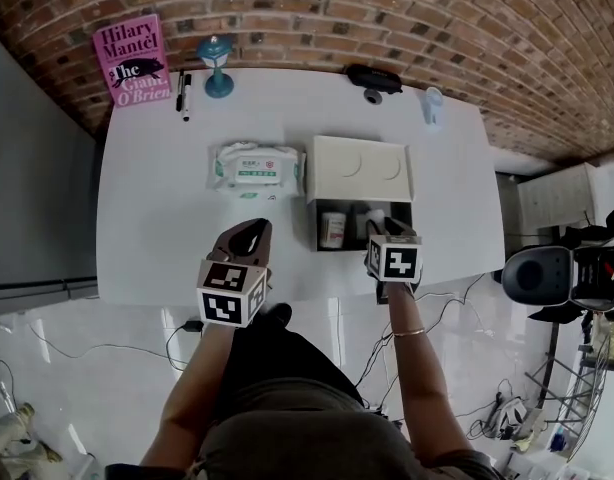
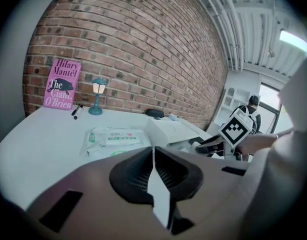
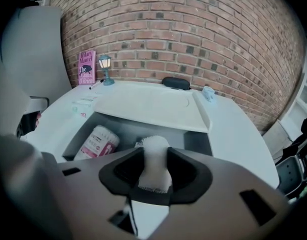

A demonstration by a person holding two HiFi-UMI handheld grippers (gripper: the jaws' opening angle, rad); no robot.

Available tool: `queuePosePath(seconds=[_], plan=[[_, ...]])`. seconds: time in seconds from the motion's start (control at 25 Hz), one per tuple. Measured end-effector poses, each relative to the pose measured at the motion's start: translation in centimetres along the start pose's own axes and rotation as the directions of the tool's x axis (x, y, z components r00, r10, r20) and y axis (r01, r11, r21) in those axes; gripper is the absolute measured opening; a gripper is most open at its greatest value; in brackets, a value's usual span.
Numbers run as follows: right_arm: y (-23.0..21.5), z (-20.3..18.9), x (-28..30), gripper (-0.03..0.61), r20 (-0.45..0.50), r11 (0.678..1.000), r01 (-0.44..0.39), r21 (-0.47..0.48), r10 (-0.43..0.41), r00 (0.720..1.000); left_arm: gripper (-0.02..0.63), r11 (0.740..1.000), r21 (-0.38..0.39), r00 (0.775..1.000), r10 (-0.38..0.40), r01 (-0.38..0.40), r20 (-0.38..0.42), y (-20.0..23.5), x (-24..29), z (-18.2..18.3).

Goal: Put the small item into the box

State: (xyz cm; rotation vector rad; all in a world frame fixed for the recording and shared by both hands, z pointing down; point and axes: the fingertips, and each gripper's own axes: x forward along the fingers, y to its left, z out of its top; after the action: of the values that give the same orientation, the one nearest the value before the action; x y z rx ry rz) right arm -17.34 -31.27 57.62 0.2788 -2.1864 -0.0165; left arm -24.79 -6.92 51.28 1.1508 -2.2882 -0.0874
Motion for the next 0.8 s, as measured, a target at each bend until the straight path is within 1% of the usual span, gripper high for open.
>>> queuePosePath(seconds=[0.36, 0.52, 0.8], plan=[[-0.2, -0.8, 1.1, 0.153, -0.067, 0.997, 0.049, -0.057, -0.053, 0.996, 0.031, 1.0, -0.014, 1.0, 0.011, -0.011, 0.003, 1.1, -0.2, 0.0], [0.0, -0.9, 1.3, 0.153, -0.083, 0.996, 0.039, -0.079, -0.046, 0.995, 0.031, 1.0, -0.017, 1.0, 0.011, -0.011, -0.001, 1.3, -0.2, -0.1], [0.0, -1.3, 1.6, 0.158, -0.102, 0.993, 0.059, -0.103, -0.069, 0.992, 0.031, 1.0, -0.012, 1.0, 0.006, -0.006, -0.01, 1.3, -0.1, -0.3]])
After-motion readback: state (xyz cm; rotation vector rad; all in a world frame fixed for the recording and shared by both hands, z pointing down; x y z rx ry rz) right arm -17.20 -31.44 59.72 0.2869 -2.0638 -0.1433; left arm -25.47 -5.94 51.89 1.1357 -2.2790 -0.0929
